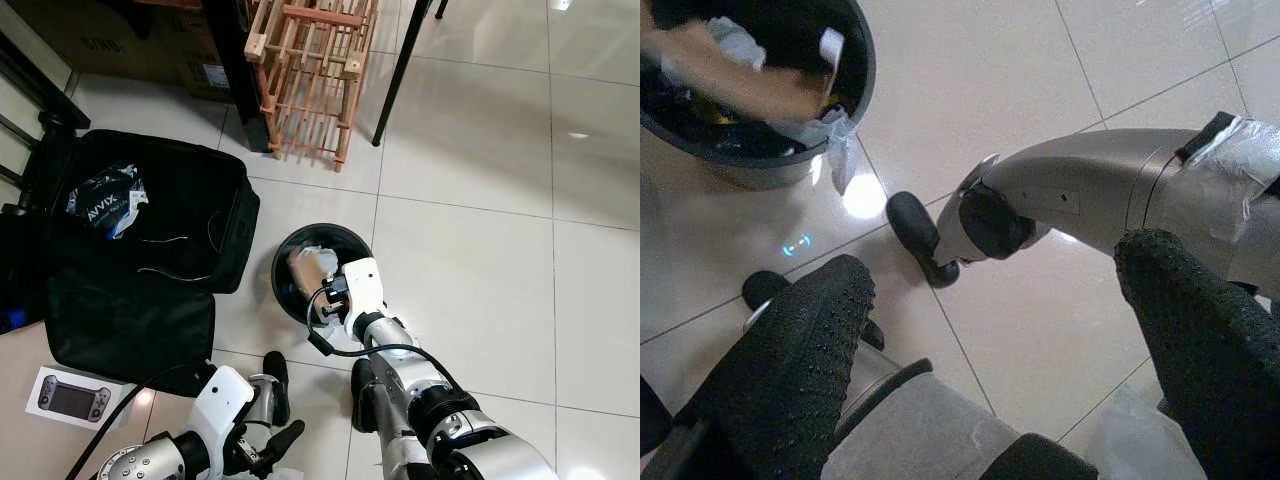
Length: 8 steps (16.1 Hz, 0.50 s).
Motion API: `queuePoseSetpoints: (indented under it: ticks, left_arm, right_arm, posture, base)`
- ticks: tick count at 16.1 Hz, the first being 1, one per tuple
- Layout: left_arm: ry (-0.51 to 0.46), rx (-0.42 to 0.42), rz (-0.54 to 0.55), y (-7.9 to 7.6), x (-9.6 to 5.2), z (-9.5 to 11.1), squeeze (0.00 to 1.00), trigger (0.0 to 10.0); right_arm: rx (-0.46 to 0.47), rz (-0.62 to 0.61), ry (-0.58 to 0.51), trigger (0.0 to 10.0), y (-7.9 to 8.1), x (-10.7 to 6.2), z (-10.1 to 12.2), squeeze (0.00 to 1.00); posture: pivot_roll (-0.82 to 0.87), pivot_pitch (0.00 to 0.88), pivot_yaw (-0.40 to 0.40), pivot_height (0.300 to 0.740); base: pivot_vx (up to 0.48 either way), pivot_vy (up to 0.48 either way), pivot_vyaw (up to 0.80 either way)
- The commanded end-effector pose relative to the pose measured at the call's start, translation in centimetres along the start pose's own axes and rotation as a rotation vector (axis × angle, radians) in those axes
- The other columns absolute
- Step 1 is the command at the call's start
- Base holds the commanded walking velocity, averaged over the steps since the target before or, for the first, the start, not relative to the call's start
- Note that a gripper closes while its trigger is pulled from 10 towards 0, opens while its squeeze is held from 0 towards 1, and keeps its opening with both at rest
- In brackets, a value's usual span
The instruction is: Picking trash to rubbish bin
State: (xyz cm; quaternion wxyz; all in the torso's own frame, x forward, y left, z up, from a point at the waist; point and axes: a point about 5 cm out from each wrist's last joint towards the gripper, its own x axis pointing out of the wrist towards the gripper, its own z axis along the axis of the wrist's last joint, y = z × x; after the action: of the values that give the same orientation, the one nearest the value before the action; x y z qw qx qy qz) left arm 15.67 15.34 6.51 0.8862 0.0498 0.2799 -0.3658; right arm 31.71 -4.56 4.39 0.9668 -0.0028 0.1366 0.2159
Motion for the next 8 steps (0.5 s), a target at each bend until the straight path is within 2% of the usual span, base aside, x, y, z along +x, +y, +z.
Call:
queuePoseSetpoints:
  ticks: [1,8]
  left_arm:
    - [0.042,-0.017,-0.01,-0.54,-0.28,-0.97,0.0,10.0]
    - [0.047,-0.01,-0.009,-0.44,-0.26,-1.04,0.0,10.0]
  right_arm:
    - [0.043,0.033,0.027,10.0,1.74,-0.01,-0.84,1.0]
    - [0.042,0.031,0.025,10.0,1.58,-0.1,-0.95,1.0]
  posture:
    - [0.23,0.512,0.01,0.74]
    - [0.23,0.509,0.011,0.74]
  base:
    - [0.0,0.0,0.0]
    - [0.0,0.0,0.0]
